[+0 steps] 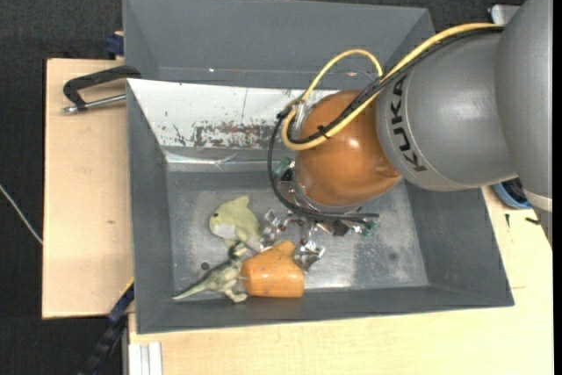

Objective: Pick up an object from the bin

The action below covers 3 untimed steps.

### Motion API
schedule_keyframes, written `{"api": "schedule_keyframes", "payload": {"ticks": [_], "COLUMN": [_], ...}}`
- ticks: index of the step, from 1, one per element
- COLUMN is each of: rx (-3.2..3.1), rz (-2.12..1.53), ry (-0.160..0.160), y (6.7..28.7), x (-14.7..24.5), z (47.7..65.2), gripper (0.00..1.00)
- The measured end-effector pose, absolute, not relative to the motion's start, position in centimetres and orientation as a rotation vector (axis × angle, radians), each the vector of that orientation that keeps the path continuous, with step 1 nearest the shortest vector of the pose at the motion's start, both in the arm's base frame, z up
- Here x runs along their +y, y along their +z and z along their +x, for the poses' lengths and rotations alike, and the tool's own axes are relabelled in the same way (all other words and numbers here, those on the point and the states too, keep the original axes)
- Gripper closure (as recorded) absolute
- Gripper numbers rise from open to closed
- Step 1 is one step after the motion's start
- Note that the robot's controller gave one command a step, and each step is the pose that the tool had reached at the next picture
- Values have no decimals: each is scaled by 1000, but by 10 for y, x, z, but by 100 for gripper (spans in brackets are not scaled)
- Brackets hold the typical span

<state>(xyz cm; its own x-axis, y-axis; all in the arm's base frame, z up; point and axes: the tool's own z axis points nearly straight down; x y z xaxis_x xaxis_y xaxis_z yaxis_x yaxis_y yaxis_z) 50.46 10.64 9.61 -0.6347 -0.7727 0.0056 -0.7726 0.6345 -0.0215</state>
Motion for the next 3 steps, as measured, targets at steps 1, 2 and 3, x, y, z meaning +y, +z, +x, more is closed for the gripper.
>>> {"api": "schedule_keyframes", "payload": {"ticks": [1, 2, 3], "rx": [2881, 2888, 2599], "rz": [-1217, -1222, -1749], "ry": [-3, 1, 5], "y": [212, 207, 78], "x": [100, 100, 114], "z": [497, 495, 534], "gripper": [100, 0, 0]}}
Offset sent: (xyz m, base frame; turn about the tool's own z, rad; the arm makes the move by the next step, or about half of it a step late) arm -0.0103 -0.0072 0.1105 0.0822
